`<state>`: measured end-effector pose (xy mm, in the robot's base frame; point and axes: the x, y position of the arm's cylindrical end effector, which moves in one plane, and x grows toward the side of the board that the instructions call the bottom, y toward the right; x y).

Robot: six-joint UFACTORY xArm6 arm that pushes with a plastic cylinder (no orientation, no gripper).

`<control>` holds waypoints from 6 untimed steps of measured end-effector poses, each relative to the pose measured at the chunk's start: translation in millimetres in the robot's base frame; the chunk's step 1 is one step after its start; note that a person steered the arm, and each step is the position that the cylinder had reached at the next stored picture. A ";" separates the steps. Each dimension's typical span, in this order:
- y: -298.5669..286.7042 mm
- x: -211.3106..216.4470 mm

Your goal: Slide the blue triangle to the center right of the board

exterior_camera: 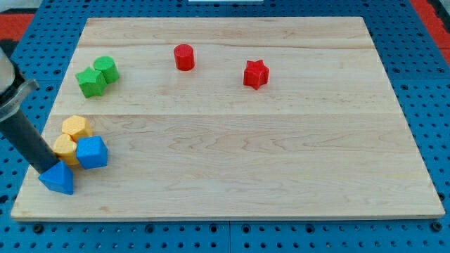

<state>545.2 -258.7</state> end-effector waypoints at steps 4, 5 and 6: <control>-12.9 19.7; -12.5 16.9; -12.4 38.3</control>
<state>583.4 -271.1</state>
